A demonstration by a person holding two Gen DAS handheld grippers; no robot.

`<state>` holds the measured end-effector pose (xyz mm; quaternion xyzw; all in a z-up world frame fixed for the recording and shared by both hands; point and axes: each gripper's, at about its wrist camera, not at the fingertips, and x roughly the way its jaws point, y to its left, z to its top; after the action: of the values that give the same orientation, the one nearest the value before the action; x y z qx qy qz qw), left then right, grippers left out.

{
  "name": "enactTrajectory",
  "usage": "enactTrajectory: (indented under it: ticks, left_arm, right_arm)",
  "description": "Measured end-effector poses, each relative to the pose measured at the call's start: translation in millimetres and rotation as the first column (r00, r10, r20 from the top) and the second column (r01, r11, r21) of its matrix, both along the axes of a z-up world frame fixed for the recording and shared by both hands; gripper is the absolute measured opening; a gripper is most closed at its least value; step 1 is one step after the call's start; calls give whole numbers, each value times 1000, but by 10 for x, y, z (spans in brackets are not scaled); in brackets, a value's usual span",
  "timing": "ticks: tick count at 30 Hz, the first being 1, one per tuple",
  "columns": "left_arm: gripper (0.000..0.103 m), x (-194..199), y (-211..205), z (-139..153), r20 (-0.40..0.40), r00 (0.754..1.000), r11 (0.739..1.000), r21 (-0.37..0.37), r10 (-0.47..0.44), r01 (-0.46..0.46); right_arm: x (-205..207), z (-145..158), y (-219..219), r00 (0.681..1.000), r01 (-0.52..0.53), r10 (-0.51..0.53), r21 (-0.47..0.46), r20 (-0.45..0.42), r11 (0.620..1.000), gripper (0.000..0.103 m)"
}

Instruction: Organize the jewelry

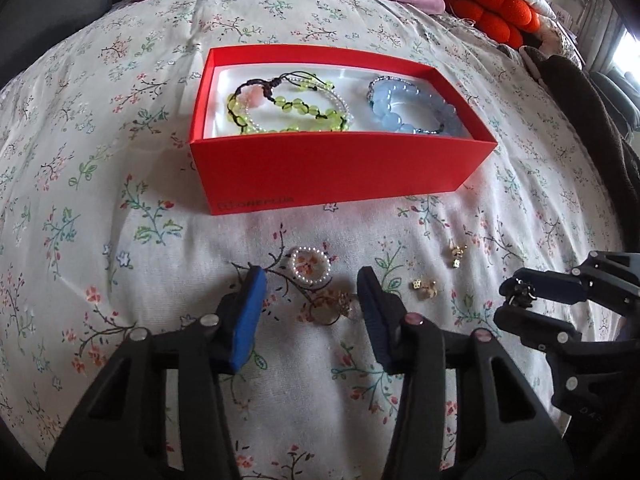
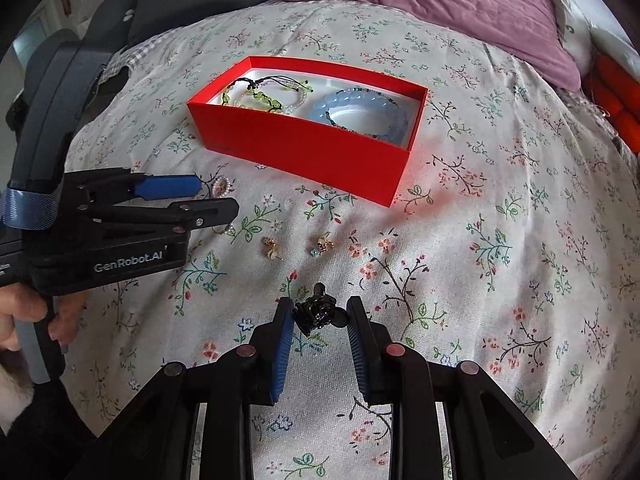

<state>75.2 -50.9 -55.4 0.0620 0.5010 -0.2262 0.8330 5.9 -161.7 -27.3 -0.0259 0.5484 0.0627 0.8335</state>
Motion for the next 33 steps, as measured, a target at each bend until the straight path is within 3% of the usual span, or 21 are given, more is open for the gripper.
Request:
enactTrajectory:
  ticks: [5, 10, 16, 33]
  left_arm:
    - [42, 1, -71, -7, 20, 1000, 999, 53, -12, 11]
    - [19, -27, -78, -5, 22, 999, 997, 67, -31, 30]
    - [4, -67, -96, -5, 19, 999, 996, 77, -45, 44]
    - [3, -106, 95, 360, 27, 999, 999, -42, -17, 18]
  right_arm:
    - [-9, -1, -6, 1000, 2, -2, 3, -4, 1000, 27]
    - [-8, -10, -20, 1000, 7, -7, 4, -8, 1000, 27]
    - [-10, 4, -9, 1000, 10, -10, 5, -2, 1000, 27]
    - [54, 194, -71, 999, 32, -34, 53, 36, 998, 27]
